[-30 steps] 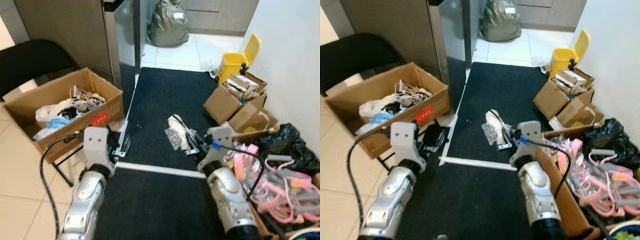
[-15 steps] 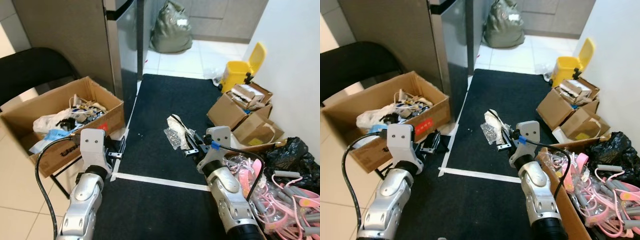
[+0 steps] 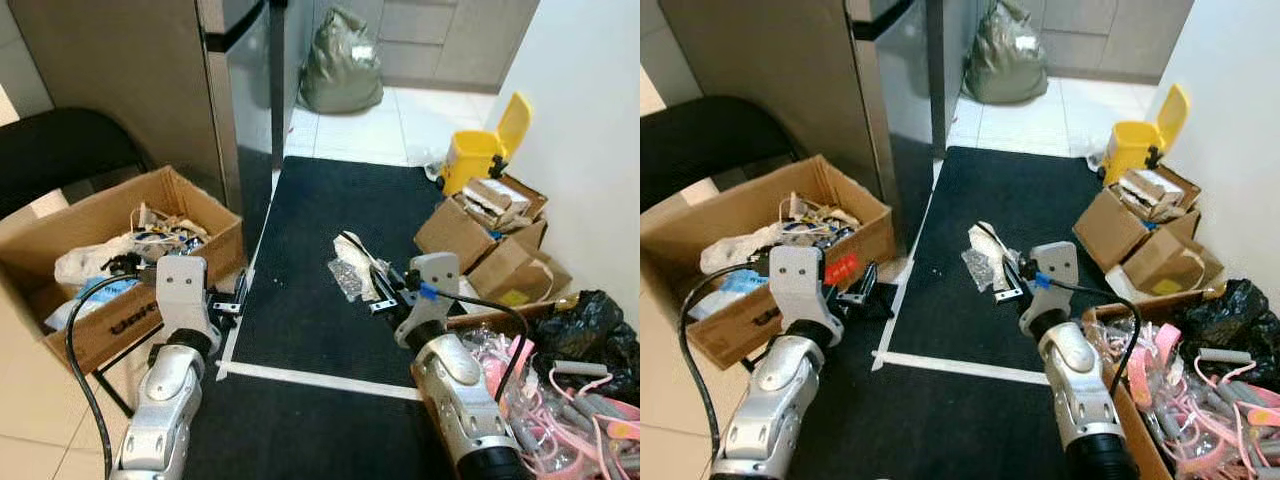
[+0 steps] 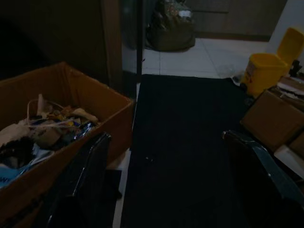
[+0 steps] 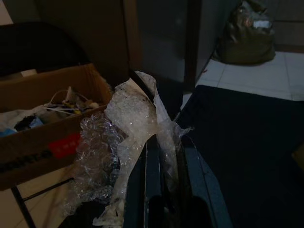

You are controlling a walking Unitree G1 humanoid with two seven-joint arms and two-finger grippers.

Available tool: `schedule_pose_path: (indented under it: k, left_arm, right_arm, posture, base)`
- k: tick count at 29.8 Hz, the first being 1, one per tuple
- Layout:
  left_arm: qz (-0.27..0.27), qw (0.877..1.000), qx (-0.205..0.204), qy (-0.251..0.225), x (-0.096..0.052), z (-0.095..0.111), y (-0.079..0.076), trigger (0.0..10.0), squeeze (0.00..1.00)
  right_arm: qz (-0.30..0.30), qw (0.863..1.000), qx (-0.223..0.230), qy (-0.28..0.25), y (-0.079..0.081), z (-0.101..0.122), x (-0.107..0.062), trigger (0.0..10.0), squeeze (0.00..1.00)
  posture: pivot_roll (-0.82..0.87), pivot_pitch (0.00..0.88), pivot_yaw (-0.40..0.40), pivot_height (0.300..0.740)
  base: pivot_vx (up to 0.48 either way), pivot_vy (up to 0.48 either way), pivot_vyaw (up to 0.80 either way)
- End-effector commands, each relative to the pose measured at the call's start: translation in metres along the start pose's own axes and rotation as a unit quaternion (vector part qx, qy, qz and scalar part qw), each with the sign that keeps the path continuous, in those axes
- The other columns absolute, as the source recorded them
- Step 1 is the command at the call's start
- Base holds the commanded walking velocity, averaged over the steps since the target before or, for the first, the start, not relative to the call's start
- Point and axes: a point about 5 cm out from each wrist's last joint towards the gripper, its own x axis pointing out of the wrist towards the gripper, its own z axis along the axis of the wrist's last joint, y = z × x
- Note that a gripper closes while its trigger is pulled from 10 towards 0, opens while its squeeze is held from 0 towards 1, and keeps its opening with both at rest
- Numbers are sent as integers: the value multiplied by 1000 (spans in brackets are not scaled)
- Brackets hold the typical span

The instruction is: Picking trash to rubbish bin

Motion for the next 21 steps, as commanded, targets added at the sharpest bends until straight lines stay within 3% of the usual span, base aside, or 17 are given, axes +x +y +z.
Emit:
schedule_pose_path:
  k: [1,7,21]
  left_arm:
    - [3,1000,4,9,-2,-2,2,10000,0]
    - [3,1000,4,8,-1,-2,2,10000,0]
    - [3,1000,6,11,-3,-1,3,10000,0]
  right_arm:
    - [10,1000,-5,1,3,-1,0,10000,0]
    - [11,1000,-6,1,3,-1,0,10000,0]
    - [26,1000,-4,2,7,-1,1,10000,0]
  posture:
    - [56,110,-23,740]
    - [55,111,-21,740]
    - [62,127,-18,740]
  base:
    - [296,0,0]
    - [295,0,0]
    - [297,0,448]
